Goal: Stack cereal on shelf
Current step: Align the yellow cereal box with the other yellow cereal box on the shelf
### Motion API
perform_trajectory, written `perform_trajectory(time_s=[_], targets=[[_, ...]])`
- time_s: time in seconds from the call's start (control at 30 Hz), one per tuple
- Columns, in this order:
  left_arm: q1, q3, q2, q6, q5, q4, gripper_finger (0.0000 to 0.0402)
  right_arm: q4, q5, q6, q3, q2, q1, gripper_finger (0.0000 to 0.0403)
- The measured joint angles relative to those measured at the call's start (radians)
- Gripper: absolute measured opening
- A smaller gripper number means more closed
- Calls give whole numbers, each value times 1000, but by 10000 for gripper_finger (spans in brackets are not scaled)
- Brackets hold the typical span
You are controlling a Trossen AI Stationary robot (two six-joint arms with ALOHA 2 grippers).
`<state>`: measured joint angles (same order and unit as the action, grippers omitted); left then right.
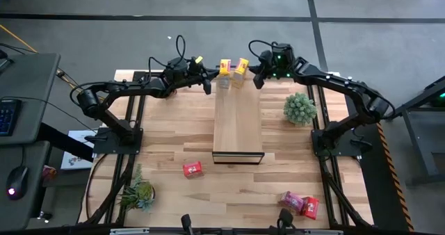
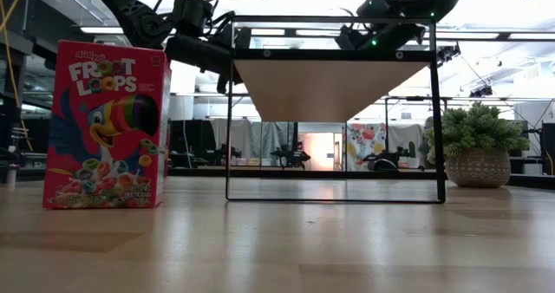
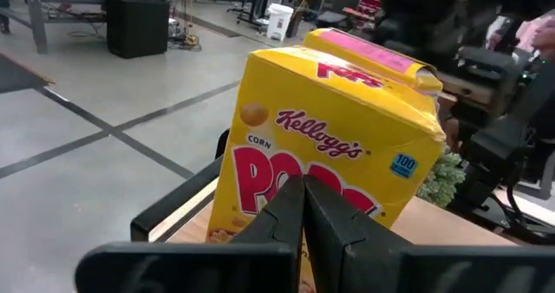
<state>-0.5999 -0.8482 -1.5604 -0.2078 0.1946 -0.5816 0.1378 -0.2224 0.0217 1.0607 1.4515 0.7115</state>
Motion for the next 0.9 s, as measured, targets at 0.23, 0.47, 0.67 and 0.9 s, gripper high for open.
perform_trajectory(time_s=[0.23,0.47,0.67,0.9], targets=[[0,0,0,0,-30,2,0,-7,-77,-27,0,39,0,0],[2,0,0,-12,-40,14,0,-107,-36,-45,0,52,-1,0],[2,0,0,-25,-43,15,0,-161,-80,-82,0,63,-2,0],[5,0,0,-25,-51,16,0,-164,-91,-69,0,69,-7,0]])
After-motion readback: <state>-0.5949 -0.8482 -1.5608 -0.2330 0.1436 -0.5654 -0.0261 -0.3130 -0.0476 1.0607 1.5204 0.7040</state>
